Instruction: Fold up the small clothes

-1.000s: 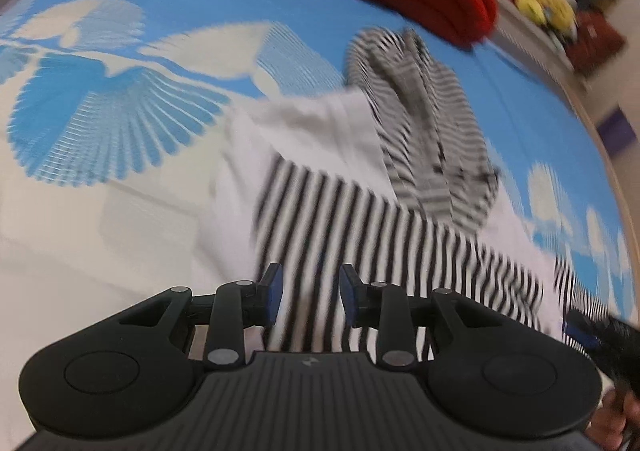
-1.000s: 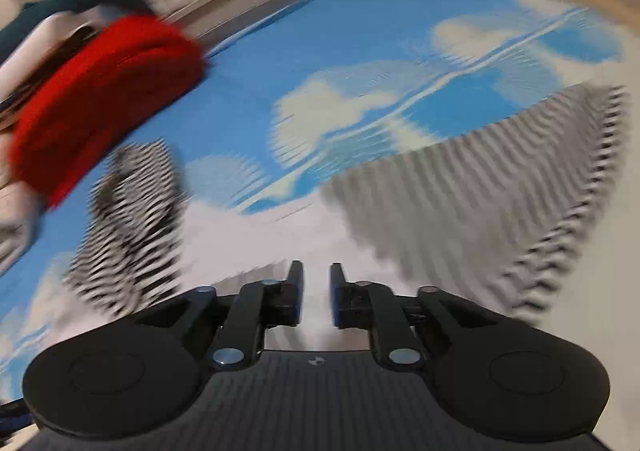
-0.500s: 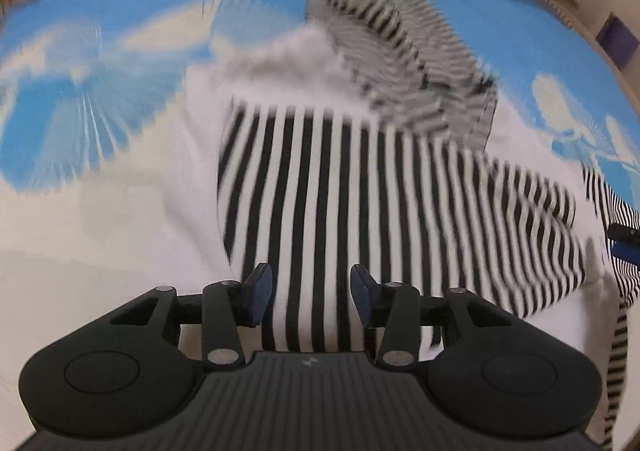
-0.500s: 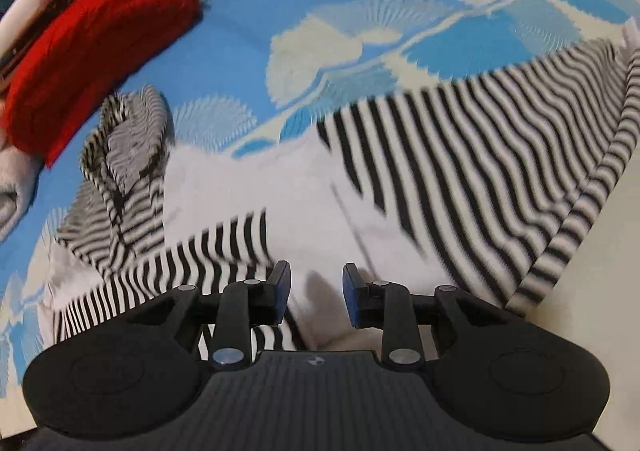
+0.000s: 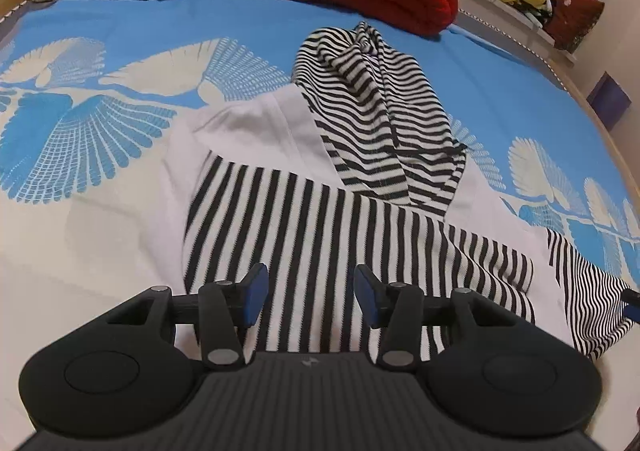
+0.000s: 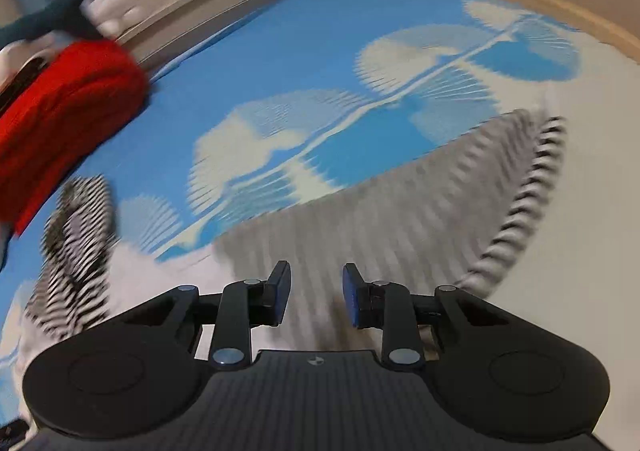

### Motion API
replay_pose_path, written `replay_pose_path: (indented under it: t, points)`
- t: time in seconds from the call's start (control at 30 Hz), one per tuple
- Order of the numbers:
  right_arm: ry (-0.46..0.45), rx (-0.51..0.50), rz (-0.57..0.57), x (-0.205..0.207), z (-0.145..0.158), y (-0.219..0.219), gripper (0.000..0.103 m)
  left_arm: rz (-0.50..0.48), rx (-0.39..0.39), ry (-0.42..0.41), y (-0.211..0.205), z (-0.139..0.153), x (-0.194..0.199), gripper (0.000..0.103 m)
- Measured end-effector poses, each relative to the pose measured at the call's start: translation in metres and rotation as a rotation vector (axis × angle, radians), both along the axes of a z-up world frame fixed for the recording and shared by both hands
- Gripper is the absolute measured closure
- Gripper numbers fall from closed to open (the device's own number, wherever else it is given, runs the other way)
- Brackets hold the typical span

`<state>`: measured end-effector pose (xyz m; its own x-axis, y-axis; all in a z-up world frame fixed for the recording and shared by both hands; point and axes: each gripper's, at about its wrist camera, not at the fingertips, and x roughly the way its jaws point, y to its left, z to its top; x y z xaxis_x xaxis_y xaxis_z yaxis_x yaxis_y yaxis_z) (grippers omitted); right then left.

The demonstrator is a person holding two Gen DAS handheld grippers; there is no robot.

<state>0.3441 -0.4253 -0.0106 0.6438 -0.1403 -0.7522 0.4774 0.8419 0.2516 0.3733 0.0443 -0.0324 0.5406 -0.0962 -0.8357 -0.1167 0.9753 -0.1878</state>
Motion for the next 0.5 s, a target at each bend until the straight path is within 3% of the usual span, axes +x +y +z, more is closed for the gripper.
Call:
replay_pose_path:
  t: [0.27,0.5]
  points:
    - [0.024,-0.028,-0.208,-0.016,-0.014,-0.103,0.072,-0.017,0.000,0.003,-0.001,-0.001,-0.001,0.049]
    - [0.061,-0.026,-0.299,-0.019,-0.037,-0.137,0.072,-0.015,-0.006,0.010,-0.001,-0.003,0.001,0.049]
